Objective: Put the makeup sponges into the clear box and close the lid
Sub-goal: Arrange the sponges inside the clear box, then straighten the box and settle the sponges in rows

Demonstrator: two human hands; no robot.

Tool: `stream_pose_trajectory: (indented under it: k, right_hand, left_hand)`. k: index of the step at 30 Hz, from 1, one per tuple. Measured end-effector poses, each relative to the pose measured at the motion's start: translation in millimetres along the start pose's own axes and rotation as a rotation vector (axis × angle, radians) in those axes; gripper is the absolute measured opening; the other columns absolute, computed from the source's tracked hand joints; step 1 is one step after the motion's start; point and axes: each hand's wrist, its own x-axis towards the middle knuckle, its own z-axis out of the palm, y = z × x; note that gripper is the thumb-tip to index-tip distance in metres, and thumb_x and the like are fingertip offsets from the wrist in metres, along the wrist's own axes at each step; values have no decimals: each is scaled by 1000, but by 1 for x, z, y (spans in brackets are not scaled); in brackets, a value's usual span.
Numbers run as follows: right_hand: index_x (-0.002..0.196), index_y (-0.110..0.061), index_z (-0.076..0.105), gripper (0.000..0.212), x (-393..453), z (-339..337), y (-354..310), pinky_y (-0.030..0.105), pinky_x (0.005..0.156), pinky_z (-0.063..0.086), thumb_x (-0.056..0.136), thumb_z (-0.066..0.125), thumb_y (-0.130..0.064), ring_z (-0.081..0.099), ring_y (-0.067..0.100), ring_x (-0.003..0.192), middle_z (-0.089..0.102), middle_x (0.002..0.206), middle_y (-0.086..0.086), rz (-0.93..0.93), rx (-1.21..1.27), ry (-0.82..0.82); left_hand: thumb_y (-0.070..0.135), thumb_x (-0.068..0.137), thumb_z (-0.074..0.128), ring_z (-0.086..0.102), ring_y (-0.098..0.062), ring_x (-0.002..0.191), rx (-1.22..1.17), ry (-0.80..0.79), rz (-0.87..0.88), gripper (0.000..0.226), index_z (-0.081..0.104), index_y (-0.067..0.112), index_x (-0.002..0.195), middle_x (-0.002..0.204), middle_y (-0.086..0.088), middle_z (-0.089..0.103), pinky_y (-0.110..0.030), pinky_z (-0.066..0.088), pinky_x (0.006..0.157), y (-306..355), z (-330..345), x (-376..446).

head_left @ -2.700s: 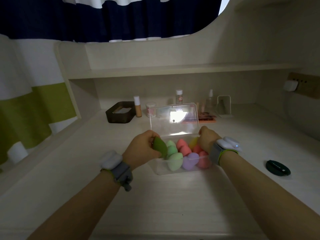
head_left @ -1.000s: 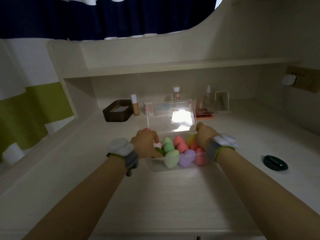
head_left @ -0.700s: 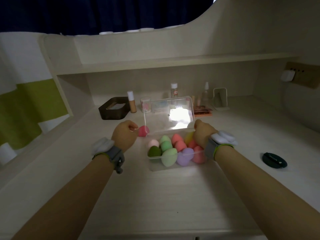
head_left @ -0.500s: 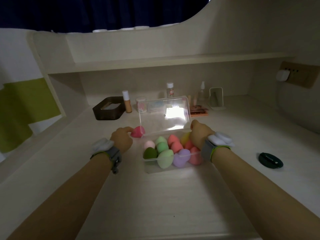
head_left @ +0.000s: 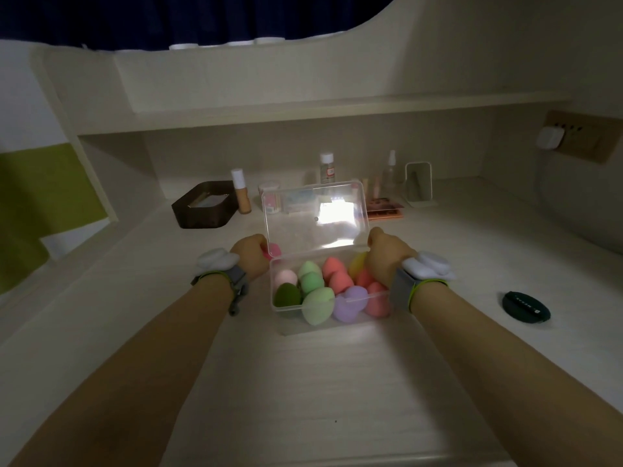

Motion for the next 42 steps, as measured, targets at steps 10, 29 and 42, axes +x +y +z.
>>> stream_pose_trajectory:
  k: [10, 29, 42]
  right_hand:
    - [123, -1, 42, 34, 0, -2, -2, 33, 76, 39, 89, 39, -2, 58, 36, 109, 58, 122, 22, 17, 15, -33]
    - [116, -2, 45, 29, 1, 3, 2, 32, 73, 40, 87, 46, -4, 60, 35, 105, 61, 117, 20, 8, 21, -25]
    - [110, -4, 45, 29, 6, 10, 6, 30, 70, 40, 82, 52, -2, 62, 34, 101, 62, 111, 19, -16, -37, 3]
  left_hand:
    - [20, 86, 59, 59, -41, 100, -150, 165, -116, 22, 62, -1, 90, 97, -23, 64, -35, 43, 74, 5, -1, -12]
    - [2, 85, 58, 50, -2, 65, -345, -24, 138, 25, 62, 3, 110, 75, 5, 56, -4, 50, 60, 20, -50, -84]
    - [22, 90, 49, 37, -12, 50, 9, -464, 132, 30, 65, 0, 104, 56, -5, 45, -21, 34, 53, 50, -59, -73]
